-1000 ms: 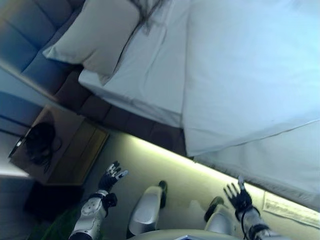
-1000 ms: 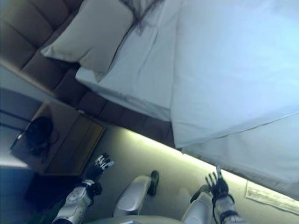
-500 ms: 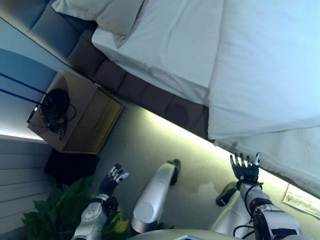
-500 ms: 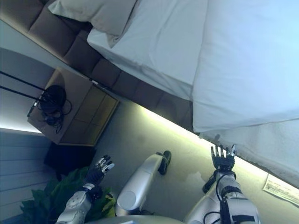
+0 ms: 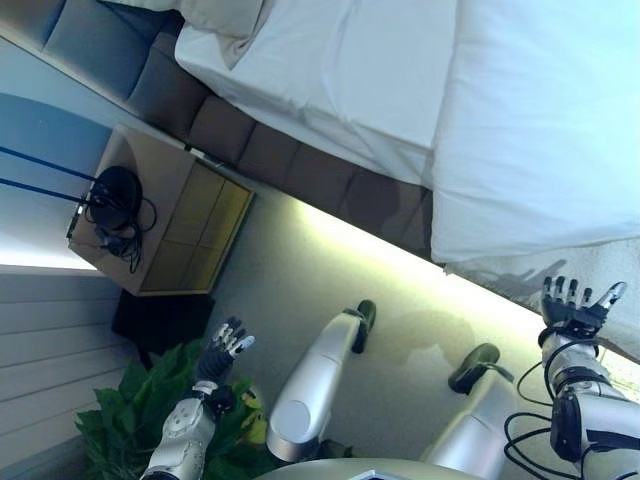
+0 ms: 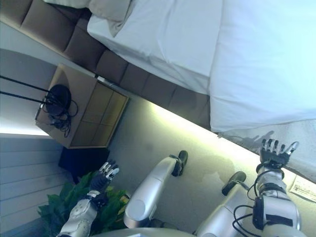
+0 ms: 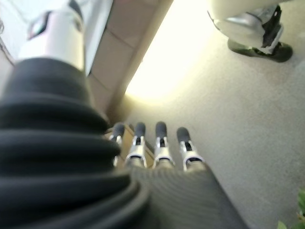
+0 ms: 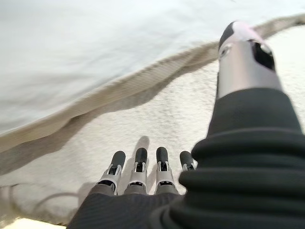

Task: Make the bed neatly

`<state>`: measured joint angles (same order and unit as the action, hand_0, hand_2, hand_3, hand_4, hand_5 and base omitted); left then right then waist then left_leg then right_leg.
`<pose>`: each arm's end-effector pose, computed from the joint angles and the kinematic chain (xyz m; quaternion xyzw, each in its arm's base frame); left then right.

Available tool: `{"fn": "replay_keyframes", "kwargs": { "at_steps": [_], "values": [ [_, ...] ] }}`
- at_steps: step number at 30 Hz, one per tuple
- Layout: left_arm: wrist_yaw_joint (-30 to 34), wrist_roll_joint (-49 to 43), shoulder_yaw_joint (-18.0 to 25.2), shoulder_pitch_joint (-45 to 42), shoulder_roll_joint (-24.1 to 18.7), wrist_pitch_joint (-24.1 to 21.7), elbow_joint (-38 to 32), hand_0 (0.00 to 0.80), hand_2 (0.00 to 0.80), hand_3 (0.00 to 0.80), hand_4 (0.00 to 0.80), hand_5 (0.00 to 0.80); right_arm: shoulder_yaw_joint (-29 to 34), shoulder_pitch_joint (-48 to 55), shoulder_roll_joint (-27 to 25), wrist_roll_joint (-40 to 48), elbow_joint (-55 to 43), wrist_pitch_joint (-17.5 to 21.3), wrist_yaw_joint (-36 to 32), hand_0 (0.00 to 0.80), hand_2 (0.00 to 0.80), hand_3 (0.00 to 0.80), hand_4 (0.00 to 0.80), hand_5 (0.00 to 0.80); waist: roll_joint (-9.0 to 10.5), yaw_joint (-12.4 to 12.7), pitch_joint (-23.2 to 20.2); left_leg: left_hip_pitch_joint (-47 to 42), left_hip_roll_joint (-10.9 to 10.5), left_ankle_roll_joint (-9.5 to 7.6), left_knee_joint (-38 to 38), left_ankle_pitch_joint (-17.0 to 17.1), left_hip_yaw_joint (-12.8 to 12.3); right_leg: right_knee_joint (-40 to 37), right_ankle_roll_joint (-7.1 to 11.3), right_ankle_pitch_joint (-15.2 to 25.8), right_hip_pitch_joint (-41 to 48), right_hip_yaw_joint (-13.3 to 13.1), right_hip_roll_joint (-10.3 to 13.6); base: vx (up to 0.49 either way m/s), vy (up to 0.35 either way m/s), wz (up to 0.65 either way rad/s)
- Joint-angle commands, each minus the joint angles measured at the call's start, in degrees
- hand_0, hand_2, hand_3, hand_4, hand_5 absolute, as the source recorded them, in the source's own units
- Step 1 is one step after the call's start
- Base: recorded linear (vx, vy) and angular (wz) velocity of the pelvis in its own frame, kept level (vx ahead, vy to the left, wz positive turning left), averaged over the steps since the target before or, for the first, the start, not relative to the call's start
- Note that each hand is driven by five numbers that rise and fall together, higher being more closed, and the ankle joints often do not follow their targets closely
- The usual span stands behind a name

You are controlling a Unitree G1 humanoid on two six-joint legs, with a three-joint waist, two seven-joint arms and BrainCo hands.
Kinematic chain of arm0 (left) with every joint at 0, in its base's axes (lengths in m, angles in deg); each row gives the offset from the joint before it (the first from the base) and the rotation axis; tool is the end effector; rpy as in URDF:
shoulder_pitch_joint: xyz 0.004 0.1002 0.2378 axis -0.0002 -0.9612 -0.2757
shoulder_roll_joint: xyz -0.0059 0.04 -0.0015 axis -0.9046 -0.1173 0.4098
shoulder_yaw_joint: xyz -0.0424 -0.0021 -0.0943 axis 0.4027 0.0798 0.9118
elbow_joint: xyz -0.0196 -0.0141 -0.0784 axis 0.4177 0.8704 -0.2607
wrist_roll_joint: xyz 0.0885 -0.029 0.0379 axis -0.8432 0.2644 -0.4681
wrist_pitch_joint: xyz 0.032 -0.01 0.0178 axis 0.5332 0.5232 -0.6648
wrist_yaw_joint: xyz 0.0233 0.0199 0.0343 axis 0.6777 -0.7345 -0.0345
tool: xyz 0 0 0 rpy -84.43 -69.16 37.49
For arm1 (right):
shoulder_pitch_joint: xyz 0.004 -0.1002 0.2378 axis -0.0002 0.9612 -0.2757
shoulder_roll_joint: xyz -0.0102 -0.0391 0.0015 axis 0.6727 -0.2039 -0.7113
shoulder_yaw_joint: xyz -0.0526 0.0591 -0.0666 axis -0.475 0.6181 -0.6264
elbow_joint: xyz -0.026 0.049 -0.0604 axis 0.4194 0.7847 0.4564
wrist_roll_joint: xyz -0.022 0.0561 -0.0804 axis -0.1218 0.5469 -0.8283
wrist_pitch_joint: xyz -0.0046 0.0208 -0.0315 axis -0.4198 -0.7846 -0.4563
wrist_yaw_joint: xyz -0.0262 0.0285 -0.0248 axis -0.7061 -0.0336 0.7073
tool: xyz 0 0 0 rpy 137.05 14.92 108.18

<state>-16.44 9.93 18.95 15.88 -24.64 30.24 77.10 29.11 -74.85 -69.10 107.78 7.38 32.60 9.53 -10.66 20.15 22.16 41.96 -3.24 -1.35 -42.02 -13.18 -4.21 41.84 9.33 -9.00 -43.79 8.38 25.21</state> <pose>0.1261 0.2147 -0.0525 -0.1361 0.1991 0.0217 0.9702 0.2113 -0.3531 0.0135 0.6386 -0.1392 -0.3226 0.6846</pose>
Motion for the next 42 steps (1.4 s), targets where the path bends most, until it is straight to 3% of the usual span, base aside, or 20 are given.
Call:
{"fn": "replay_keyframes", "kwargs": {
  "at_steps": [1, 6, 9, 18, 27, 36, 37, 39, 42],
  "values": [
    [-0.5, 2.3, -0.1, 0.6, -2.1, -3.0, -0.9, 0.0, 0.0, 0.0, 0.0, 0.0, 1.1, -0.9, -6.7, 1.4, 1.0, 1.8, -1.0, 0.0, 0.0, 0.0, 0.0, 0.0, -3.04, 1.3, 0.9, 0.5, -1.5, 2.56, 9.6, 9.5, 3.3, 8.5, -0.01, -0.8, 0.2, 1.3, -0.9, 0.0, 0.0, 0.0],
    [-0.6, 4.1, -0.7, 0.7, -2.9, -2.9, -1.8, 0.0, 0.0, 0.0, 0.0, 0.0, 1.0, -3.9, -10.2, -5.1, 1.0, 0.2, 1.2, 0.0, 0.0, 0.0, 0.0, 0.0, -3.99, 1.5, 1.5, 1.2, -1.7, 2.88, 10.6, 11.1, 3.4, 9.1, 0.13, -1.1, -0.6, 1.3, -0.9, -0.01, 0.019, -0.01],
    [-0.1, 4.4, -0.8, 0.7, -3.1, -2.7, -2.3, 0.0, 0.0, 0.0, 0.0, 0.0, -0.2, -5.6, -11.7, -7.5, 1.3, -5.8, 1.9, 0.0, 0.0, 0.0, 0.0, 0.0, -4.21, 1.9, 2.0, 1.4, -1.6, 3.12, 11.1, 11.9, 3.7, 9.1, 0.19, -1.2, -0.7, 1.5, -1.1, -0.023, 0.0, 0.01],
    [1.2, 4.5, -0.7, 0.2, -4.0, -3.2, -3.3, 0.0, 0.0, 0.0, 0.0, 0.0, -4.1, -10.3, -12.3, -15.1, 0.9, -12.3, -3.3, 0.0, 0.0, 0.0, 0.0, 0.0, -4.15, 3.3, 2.5, 1.1, -1.4, 3.43, 11.3, 12.1, 4.1, 10.1, 0.48, -1.4, -0.5, 2.4, -1.0, -0.012, -0.024, 0.03],
    [1.5, 4.8, -1.9, -0.1, -4.0, -4.4, -3.2, 0.0, 0.0, 0.0, 0.0, 0.0, -6.8, -14.7, -13.3, -22.2, 1.6, -12.7, -3.0, 0.0, 0.0, 0.0, 0.0, 0.0, -5.02, 4.3, 2.8, 0.5, -2.1, 3.66, 11.7, 12.4, 5.0, 11.5, 0.79, -1.6, -0.5, 2.4, -0.8, 0.019, 0.021, 0.08],
    [1.7, 4.6, -1.5, -0.9, -4.1, -5.5, -3.1, 0.0, 0.0, 0.0, 0.0, 0.0, -7.7, -16.5, -12.7, -18.9, 1.1, -10.5, -0.4, 0.0, 0.0, 0.0, 0.0, 0.0, -4.56, 4.9, 3.5, -0.1, -1.7, 3.81, 12.2, 12.8, 5.2, 11.7, 1.02, -1.2, -0.1, 2.8, -0.9, 0.012, -0.006, 0.07],
    [1.7, 4.5, -1.6, -0.9, -4.0, -5.6, -3.1, 0.0, 0.0, 0.0, 0.0, 0.0, -7.8, -16.7, -12.7, -19.4, 1.0, -10.2, -0.9, 0.05, 0.05, 0.05, 0.05, 0.05, -4.57, 4.8, 3.6, -0.2, -1.8, 3.75, 12.3, 12.9, 5.2, 11.6, 1.0, -1.1, 0.0, 2.9, -0.9, 0.0, 0.0, 0.0],
    [1.1, 4.7, -1.8, -0.9, -4.1, -5.7, -3.6, 0.0, 0.0, 0.0, 0.0, 0.0, -7.8, -16.6, -12.3, -20.1, 0.6, -9.2, -1.7, 0.8, 0.8, 0.8, 0.8, 0.8, -4.49, 4.7, 3.7, -0.4, -1.7, 3.74, 12.6, 13.0, 5.2, 11.2, 1.07, -1.0, 0.3, 3.1, -1.0, 0.0, 0.0, 0.0],
    [0.7, 4.8, -1.8, -0.7, -4.2, -5.9, -4.0, 0.0, 0.0, 0.0, 0.0, 0.0, -7.7, -16.4, -11.6, -20.3, -0.1, -8.2, -3.2, 0.8, 0.8, 0.8, 0.8, 0.8, -4.36, 4.6, 3.9, -0.8, -1.7, 3.72, 12.9, 13.1, 5.2, 10.9, 1.12, -0.7, 0.7, 3.2, -1.1, 0.0, 0.0, 0.0]
  ]
}}
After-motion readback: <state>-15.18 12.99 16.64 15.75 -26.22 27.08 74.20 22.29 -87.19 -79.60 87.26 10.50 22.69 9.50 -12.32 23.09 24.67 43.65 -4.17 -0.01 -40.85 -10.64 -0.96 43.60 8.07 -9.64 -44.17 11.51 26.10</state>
